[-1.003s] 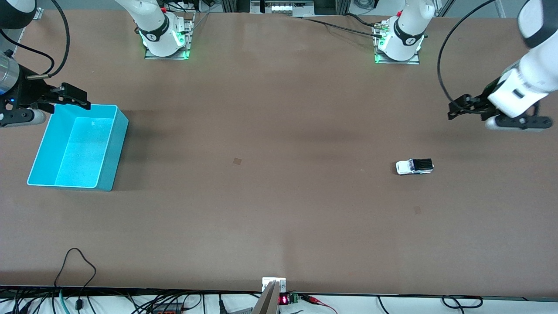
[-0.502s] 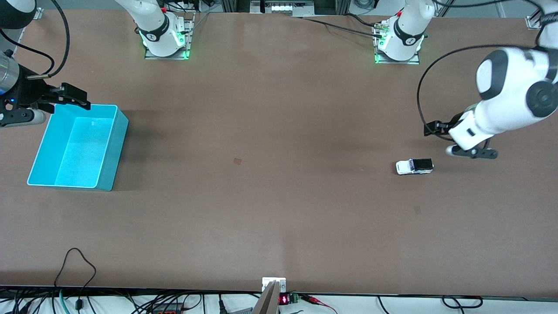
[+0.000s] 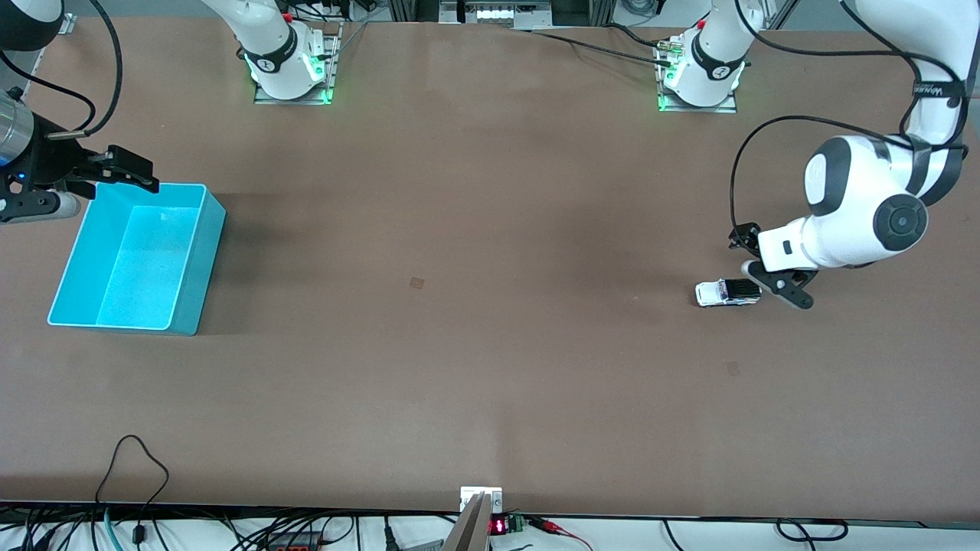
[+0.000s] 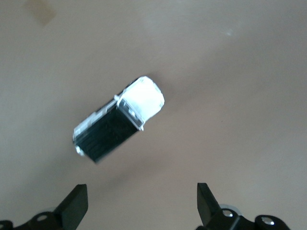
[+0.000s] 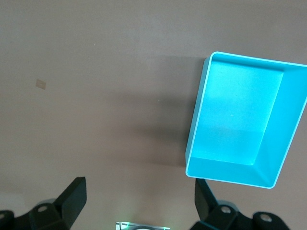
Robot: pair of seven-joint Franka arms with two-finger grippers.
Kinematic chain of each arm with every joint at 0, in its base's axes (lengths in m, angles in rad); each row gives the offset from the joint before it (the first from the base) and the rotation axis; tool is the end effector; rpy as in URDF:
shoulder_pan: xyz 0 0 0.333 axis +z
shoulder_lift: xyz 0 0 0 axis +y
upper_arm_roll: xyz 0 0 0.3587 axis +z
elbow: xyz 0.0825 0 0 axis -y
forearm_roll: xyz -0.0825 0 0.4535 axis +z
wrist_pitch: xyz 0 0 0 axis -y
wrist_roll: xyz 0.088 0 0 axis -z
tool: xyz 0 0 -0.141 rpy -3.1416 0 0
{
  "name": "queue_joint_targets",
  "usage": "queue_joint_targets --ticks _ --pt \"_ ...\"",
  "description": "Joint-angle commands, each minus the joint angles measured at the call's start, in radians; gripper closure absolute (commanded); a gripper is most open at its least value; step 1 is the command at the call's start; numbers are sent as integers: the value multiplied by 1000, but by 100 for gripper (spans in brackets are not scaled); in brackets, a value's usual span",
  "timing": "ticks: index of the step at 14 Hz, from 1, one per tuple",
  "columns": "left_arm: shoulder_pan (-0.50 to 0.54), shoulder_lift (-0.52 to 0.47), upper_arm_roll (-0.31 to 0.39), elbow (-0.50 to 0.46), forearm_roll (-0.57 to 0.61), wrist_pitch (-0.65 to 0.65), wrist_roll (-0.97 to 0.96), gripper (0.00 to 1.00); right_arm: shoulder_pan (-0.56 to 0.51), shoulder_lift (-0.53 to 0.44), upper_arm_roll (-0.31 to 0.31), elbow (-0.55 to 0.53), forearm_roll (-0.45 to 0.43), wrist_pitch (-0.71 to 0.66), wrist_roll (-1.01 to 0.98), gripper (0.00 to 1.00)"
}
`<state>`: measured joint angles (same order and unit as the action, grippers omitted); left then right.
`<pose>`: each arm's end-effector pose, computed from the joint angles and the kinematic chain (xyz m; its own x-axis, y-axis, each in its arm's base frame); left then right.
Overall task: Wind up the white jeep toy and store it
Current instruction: 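Lower the left gripper and close it on the jeep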
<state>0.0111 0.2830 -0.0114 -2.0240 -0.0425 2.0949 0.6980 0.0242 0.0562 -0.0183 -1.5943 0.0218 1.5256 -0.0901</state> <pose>0.6272 -0.0035 0.2547 0.7672 -0.6261 -0.1393 -0.6061 -0.7787 0.1621 0.6309 0.0072 0.5818 0.9878 0.0967 -0.1222 0.0935 -0.9951 -0.0318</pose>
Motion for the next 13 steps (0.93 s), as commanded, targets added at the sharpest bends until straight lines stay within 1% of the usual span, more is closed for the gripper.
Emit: queue_joint_targets --ticks 1,3,5,7,10,13 --pt "3 50 1 42 18 25 203 0 -3 -3 0 8 17 -1 1 0" --pt "3 87 1 63 20 59 340 0 -4 -3 0 8 17 -1 1 0" --pt "1 119 1 62 20 144 501 0 -4 -3 0 8 17 -1 1 0" --pt "-3 134 -1 57 18 175 657 0 -4 -3 0 8 17 -1 1 0" --pt "1 142 1 56 18 212 756 0 -6 -3 0 8 17 -1 1 0" --pt "9 159 -1 50 18 229 810 0 -4 -3 0 8 17 -1 1 0"
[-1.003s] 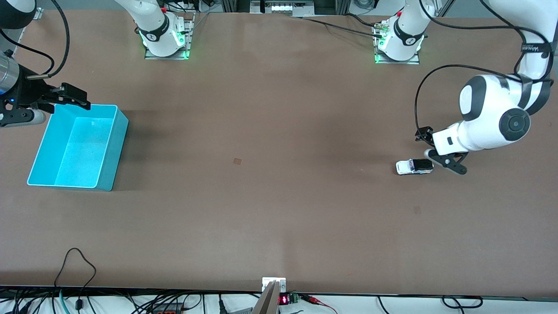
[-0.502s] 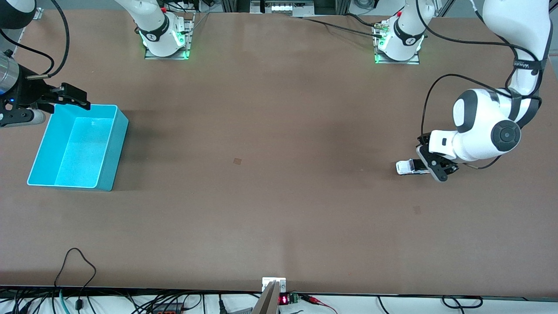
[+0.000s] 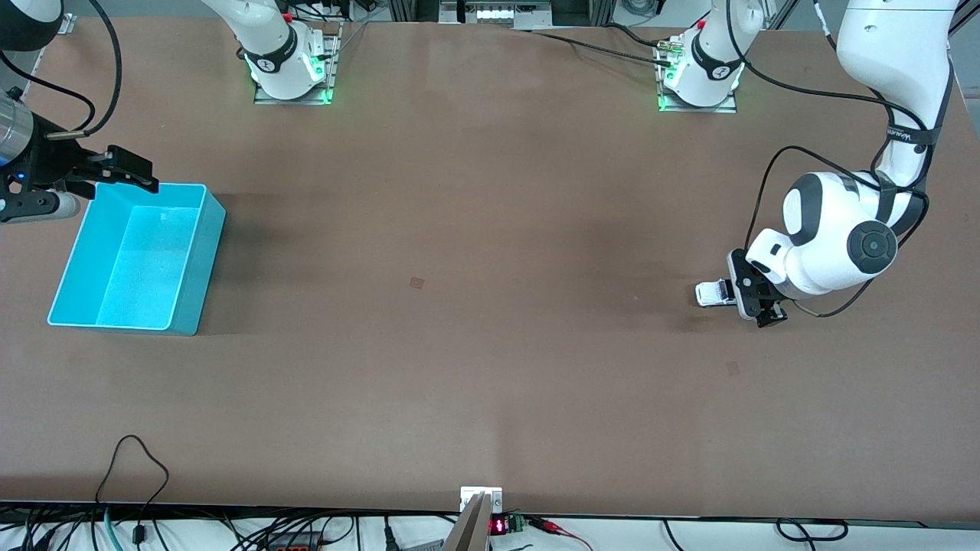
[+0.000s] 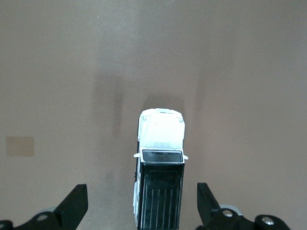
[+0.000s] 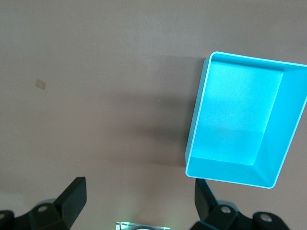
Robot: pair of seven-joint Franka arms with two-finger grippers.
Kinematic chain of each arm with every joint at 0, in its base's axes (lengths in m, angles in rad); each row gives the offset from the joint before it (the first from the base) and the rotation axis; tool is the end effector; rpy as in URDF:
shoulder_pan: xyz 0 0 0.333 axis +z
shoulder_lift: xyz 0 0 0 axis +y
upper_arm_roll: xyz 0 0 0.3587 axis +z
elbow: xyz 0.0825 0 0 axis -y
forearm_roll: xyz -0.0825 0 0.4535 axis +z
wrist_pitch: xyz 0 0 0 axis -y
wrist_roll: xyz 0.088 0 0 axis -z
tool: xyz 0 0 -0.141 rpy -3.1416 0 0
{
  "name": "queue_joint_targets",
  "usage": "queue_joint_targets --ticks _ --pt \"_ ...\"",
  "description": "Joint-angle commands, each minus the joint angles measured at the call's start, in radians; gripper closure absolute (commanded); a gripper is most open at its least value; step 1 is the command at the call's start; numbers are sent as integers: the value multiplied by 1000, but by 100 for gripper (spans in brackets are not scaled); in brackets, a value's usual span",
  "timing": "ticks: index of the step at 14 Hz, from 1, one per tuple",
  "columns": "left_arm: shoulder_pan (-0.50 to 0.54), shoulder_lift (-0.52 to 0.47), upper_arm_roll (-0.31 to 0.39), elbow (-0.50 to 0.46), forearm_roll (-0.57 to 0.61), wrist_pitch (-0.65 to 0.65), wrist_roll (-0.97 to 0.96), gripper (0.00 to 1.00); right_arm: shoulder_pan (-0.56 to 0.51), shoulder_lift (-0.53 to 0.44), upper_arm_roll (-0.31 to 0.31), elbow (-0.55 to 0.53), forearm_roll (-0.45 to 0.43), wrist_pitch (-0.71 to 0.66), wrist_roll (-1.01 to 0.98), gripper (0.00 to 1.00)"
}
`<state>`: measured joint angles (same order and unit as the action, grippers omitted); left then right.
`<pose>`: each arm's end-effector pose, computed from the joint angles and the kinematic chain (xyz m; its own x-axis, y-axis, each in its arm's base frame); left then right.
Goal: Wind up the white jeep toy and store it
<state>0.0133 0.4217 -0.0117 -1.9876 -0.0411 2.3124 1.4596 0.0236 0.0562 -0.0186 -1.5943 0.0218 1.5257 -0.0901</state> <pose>0.6606 -0.0008 0.1956 0.1434 -0.9894 0.0213 -0.9850 -0.1406 0.1002 0.6309 0.0066 0.5818 0.9879 0.0958 -0.1221 0.0926 -0.9952 -0.0318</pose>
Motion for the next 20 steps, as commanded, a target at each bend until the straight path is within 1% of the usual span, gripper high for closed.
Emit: queue_joint_targets --ticks 1,7,11,13,16,17,18,20 --pt "8 25 1 13 17 13 60 0 -4 -3 0 8 17 -1 1 0" --pt "22 58 -1 -10 17 62 116 0 -4 -3 0 8 17 -1 -3 0" --pt "39 61 -2 -46 17 97 137 0 -4 -3 0 8 17 -1 -4 0" --pt "40 61 -2 -47 17 99 157 0 -4 -3 0 8 17 -1 -2 0" --pt "45 61 -4 -56 17 127 194 11 -4 -3 0 8 17 -1 -4 0" --pt "45 61 -4 -56 17 127 196 24 -4 -3 0 8 17 -1 -2 0" --pt "45 61 -7 -54 17 127 196 29 -4 -3 0 8 17 -1 -3 0" --pt "46 60 -10 -54 15 128 196 36 -2 -3 0 8 17 -2 -2 0"
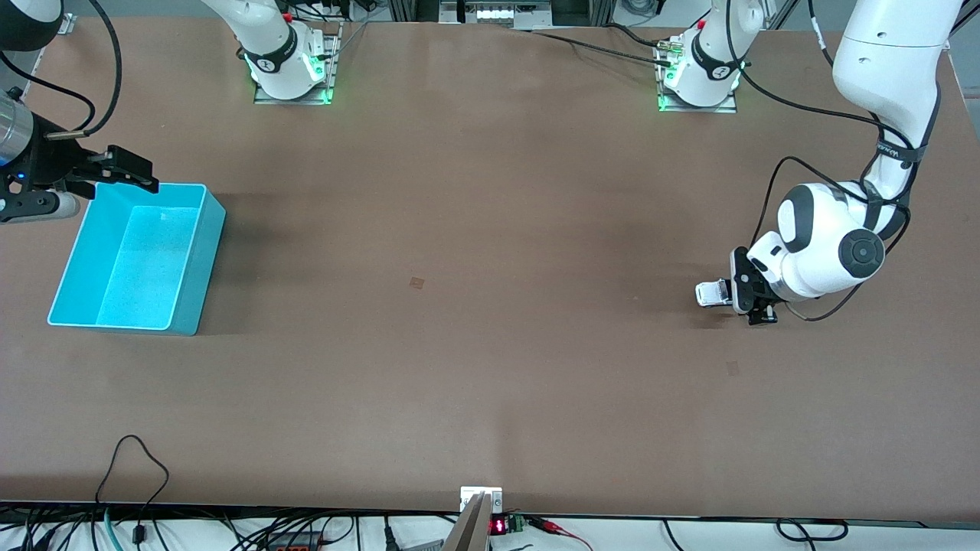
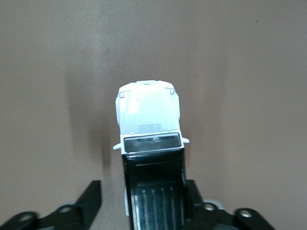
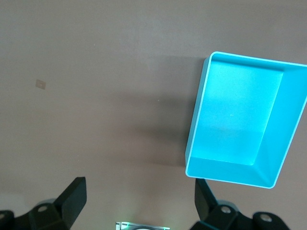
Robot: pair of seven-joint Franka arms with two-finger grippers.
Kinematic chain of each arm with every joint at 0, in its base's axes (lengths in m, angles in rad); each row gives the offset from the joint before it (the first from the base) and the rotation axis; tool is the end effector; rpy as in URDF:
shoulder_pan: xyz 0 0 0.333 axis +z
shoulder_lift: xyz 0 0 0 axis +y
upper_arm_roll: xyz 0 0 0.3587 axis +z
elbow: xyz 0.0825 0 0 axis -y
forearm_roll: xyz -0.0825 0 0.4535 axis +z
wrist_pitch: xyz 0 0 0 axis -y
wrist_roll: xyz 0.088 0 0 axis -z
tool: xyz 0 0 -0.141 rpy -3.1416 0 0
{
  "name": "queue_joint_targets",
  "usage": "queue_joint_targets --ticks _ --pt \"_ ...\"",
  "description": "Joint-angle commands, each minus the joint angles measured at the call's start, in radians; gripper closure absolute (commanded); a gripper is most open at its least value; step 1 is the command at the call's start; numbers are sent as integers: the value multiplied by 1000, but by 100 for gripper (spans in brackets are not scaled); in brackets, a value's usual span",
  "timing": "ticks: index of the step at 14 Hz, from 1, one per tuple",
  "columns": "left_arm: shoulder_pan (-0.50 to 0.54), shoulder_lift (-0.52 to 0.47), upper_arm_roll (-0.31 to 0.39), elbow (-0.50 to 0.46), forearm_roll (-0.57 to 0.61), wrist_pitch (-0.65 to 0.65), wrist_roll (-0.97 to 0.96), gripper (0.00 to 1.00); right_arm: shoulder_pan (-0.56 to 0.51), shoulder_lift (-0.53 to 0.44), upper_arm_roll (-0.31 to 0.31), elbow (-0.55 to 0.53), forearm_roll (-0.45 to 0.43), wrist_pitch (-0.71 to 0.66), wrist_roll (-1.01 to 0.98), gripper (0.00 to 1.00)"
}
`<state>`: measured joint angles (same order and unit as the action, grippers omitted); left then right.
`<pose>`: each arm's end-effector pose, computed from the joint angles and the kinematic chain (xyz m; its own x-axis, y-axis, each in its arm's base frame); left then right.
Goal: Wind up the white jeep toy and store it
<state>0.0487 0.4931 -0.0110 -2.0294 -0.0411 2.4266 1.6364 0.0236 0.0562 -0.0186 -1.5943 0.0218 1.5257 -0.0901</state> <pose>0.6465 0.0232 0.1397 0.0071 -0.9994 0.0353 -0.9956 -0.0038 0.0942 0.6309 0.0066 0.5818 0.9879 0.0958 -0.1221 0.0926 -0.9952 -0.0318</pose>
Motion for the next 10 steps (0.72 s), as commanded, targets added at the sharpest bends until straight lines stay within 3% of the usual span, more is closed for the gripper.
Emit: queue_joint_targets --ticks 1,8,10 --pt "14 -11 -10 -12 15 14 19 37 -4 -3 0 8 17 -2 -2 0" --pt "16 -15 -12 -12 7 -3 10 58 -4 -3 0 8 17 -2 -2 0" --pt "29 -25 -12 -12 4 -6 8 60 -2 -3 0 8 17 -2 -2 0"
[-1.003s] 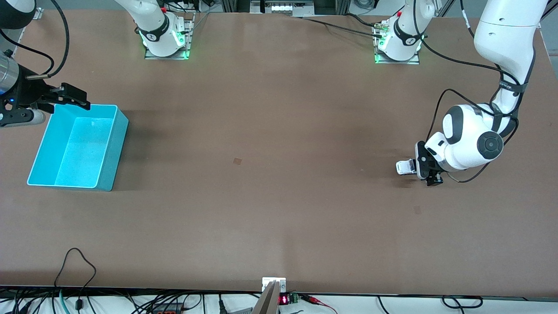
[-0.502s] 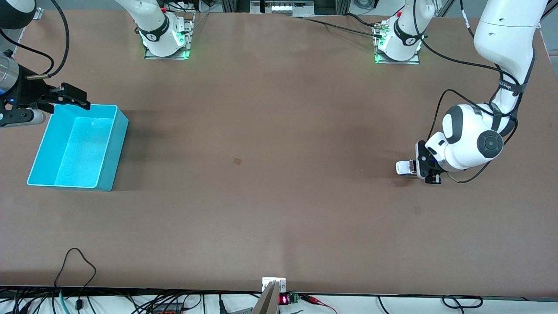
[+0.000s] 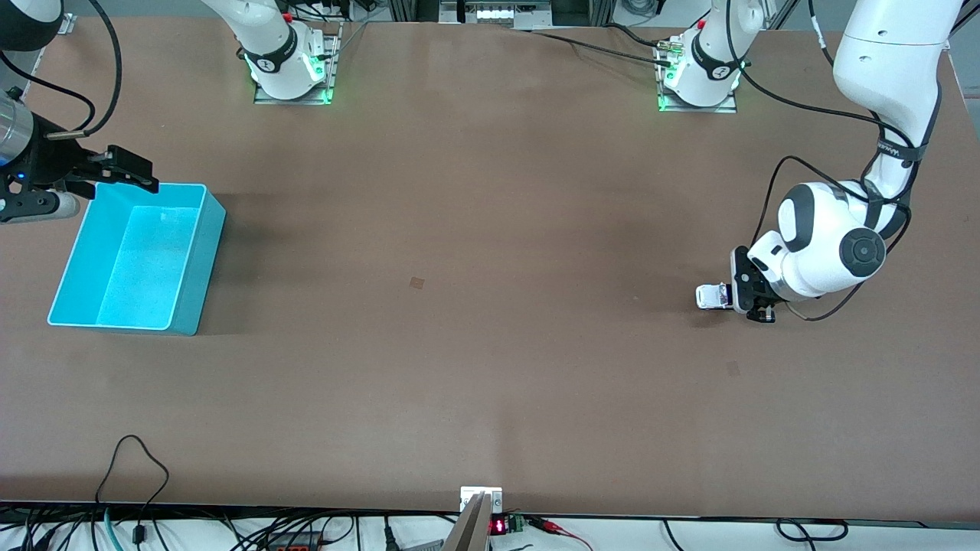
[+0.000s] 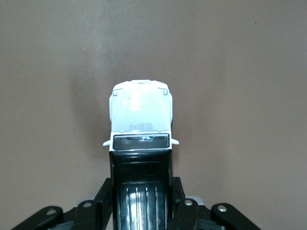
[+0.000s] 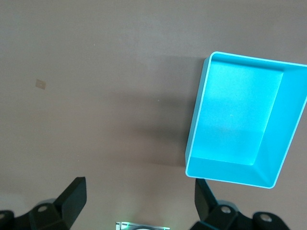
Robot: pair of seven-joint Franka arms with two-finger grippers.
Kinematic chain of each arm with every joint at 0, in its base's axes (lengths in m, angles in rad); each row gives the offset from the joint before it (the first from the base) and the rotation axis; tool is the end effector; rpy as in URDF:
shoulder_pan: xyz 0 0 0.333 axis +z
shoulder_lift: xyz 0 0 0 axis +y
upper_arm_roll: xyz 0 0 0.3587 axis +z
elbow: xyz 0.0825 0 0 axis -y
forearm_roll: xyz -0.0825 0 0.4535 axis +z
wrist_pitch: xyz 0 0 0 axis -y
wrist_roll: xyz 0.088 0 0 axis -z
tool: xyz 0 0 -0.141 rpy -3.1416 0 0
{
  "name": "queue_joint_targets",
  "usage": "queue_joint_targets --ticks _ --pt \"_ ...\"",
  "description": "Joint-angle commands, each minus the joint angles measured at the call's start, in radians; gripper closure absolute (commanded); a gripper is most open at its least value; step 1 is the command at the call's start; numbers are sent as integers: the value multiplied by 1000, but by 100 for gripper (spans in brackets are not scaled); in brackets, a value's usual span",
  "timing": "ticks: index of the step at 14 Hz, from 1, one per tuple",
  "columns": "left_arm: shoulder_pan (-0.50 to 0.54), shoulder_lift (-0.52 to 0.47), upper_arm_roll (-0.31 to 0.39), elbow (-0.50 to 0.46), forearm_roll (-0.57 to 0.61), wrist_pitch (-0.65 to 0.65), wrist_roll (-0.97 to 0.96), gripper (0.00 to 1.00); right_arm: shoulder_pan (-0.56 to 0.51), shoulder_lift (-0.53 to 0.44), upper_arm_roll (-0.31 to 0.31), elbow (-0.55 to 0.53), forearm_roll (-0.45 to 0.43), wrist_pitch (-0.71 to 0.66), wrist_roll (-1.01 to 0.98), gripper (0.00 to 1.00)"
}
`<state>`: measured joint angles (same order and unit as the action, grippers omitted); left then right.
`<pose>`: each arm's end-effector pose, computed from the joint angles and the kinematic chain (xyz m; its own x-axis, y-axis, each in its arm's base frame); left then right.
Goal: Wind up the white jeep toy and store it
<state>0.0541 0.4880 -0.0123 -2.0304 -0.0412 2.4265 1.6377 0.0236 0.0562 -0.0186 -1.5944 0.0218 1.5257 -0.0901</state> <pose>0.6469 0.0258 0.1426 0.0100 -0.9993 0.0359 -0.9959 -0.0068 0.0901 0.6309 0.0066 0.5818 0.9879 0.0958 -0.1222 0.0926 -0.9952 -0.0318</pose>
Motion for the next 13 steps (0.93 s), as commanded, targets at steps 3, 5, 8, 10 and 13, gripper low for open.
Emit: queue_joint_targets --ticks 3,5,8,10,13 --pt "27 -42 -29 -17 4 -21 11 69 -4 -3 0 8 17 -2 -2 0" --pt "35 -75 -31 -30 6 -78 16 72 -2 -3 0 8 17 -2 -2 0" --pt "35 -101 -31 -59 6 -84 16 75 -4 -3 0 8 17 -2 -2 0" --pt "36 -94 -31 -66 6 -61 14 75 -2 -3 0 8 17 -2 -2 0" --pt "53 -60 -31 -70 4 34 11 76 -2 -3 0 8 17 -2 -2 0"
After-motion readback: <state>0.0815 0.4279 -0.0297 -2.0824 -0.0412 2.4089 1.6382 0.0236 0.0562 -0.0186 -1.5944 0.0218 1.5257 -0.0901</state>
